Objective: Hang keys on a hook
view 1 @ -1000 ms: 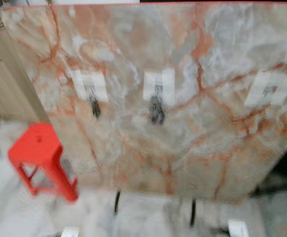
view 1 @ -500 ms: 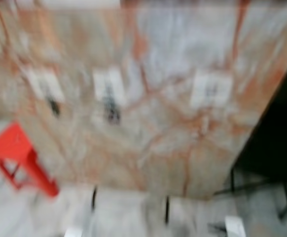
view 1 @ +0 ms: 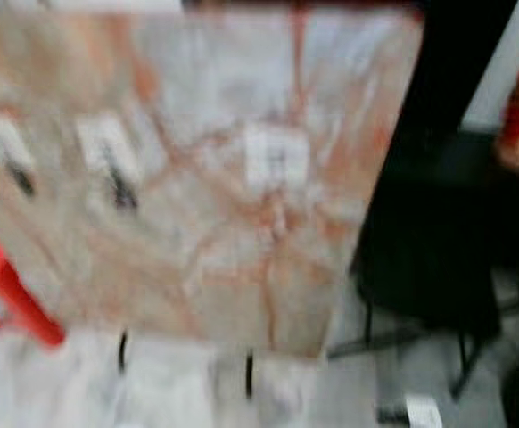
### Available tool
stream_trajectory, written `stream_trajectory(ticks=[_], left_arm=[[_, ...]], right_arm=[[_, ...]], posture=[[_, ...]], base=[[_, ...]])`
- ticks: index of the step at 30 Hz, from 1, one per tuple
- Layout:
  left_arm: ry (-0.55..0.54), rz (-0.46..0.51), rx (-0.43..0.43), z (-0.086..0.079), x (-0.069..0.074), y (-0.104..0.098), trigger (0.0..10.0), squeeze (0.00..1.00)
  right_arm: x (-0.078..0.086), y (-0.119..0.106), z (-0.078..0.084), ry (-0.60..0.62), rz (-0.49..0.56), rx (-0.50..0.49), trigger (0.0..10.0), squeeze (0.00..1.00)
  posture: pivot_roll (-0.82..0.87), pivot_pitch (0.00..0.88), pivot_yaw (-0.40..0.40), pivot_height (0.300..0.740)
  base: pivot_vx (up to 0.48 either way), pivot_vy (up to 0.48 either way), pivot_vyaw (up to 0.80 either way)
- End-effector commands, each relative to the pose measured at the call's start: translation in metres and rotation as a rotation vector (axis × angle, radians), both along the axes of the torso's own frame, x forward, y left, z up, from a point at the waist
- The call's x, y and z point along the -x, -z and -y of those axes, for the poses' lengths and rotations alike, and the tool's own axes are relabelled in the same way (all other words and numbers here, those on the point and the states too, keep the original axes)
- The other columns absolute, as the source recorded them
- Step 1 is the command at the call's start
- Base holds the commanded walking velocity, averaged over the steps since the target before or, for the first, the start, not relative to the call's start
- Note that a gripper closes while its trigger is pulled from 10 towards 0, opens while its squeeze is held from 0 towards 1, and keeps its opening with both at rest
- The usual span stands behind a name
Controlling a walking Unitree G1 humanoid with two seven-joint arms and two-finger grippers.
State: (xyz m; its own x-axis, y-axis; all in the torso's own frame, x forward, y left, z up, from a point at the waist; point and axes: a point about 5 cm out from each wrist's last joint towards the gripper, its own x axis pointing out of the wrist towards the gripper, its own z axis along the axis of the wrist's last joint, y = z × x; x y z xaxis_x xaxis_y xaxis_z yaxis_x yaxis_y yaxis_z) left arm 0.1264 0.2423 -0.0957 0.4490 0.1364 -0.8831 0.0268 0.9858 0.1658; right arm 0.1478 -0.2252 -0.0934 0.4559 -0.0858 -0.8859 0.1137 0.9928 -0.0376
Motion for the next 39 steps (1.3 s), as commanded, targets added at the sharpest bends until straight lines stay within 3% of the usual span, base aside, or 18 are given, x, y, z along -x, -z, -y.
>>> stream_trajectory(ticks=[1, 7, 9, 13, 18, 21, 23, 25, 26, 27, 30, 31, 39], left_arm=[[-0.001, 0.012, 0.014, 0.005, -0.003, 0.0, 10.0, 0.0], [0.004, 0.015, 0.016, 0.007, -0.004, 0.0, 10.0, 0.0], [0.003, 0.031, 0.026, 0.015, -0.015, -0.001, 10.0, 0.0], [-0.009, 0.044, 0.026, 0.017, -0.018, -0.002, 10.0, 0.0], [-0.114, 0.174, 0.032, 0.003, -0.035, -0.013, 10.0, 0.0], [-0.1, 0.272, 0.024, -0.001, -0.055, -0.025, 10.0, 0.0], [-0.098, 0.285, 0.022, 0.0, -0.058, -0.027, 10.0, 0.0], [-0.076, 0.402, -0.015, -0.005, -0.084, -0.044, 10.0, 0.0], [-0.059, 0.522, -0.021, -0.006, -0.104, -0.061, 10.0, 0.0], [-0.059, 0.522, -0.021, -0.006, -0.104, -0.061, 10.0, 0.0], [-0.056, 0.656, -0.007, -0.006, -0.122, -0.079, 10.0, 0.0], [-0.007, 0.795, -0.004, 0.001, -0.138, -0.1, 10.0, 0.0], [0.11, 1.064, 0.034, 0.03, -0.155, -0.149, 10.0, 0.0]], right_arm=[[0.001, -0.001, 0.005, 0.012, 0.0, 0.013, 10.0, 0.0], [0.002, -0.001, 0.006, 0.012, -0.004, 0.007, 10.0, 0.0], [0.003, 0.0, 0.006, 0.013, -0.005, 0.004, 10.0, 0.0], [0.003, 0.0, 0.005, 0.018, -0.002, 0.0, 10.0, 0.0], [0.002, 0.0, 0.005, 0.022, 0.002, -0.002, 10.0, 0.0], [0.002, -0.001, 0.005, 0.022, 0.001, 0.0, 10.0, 0.0], [0.002, -0.001, 0.006, 0.021, 0.001, 0.001, 10.0, 0.0], [0.002, -0.001, 0.006, 0.018, -0.001, 0.003, 10.0, 0.0], [0.002, -0.001, 0.007, 0.016, -0.003, 0.004, 10.0, 0.0], [0.002, -0.001, 0.007, 0.016, -0.003, 0.004, 10.0, 0.0], [0.002, -0.001, 0.008, 0.014, -0.003, 0.004, 10.0, 0.0], [0.002, -0.001, 0.008, 0.011, -0.002, 0.005, 10.0, 0.0], [0.002, -0.001, 0.009, 0.0, -0.004, 0.008, 10.0, 0.0]], posture=[[-0.04, 0.0, 0.017, 0.721], [-0.04, 0.0, 0.015, 0.721], [-0.04, 0.0, 0.013, 0.721], [-0.04, 0.0, 0.016, 0.721], [-0.04, 0.0, 0.016, 0.721], [-0.03, 0.0, 0.014, 0.721], [-0.03, 0.0, 0.012, 0.721], [-0.02, 0.0, 0.008, 0.721], [-0.02, 0.0, 0.007, 0.721], [-0.02, 0.0, 0.007, 0.721], [-0.03, 0.0, 0.006, 0.721], [-0.02, 0.0, 0.007, 0.721], [-0.01, 0.0, 0.001, 0.721]], base=[[0.0, -0.48, 0.0], [0.0, -0.445, 0.0], [0.0, 0.0, 0.0], [0.0, 0.0, 0.0], [0.0, 0.0, 0.0], [0.0, 0.0, 0.0], [0.0, 0.0, 0.0], [0.0, 0.0, 0.0], [0.0, 0.0, 0.0], [0.0, 0.0, 0.0], [0.0, 0.0, 0.0], [0.0, 0.0, 0.0], [0.0, 0.0, 0.0]])
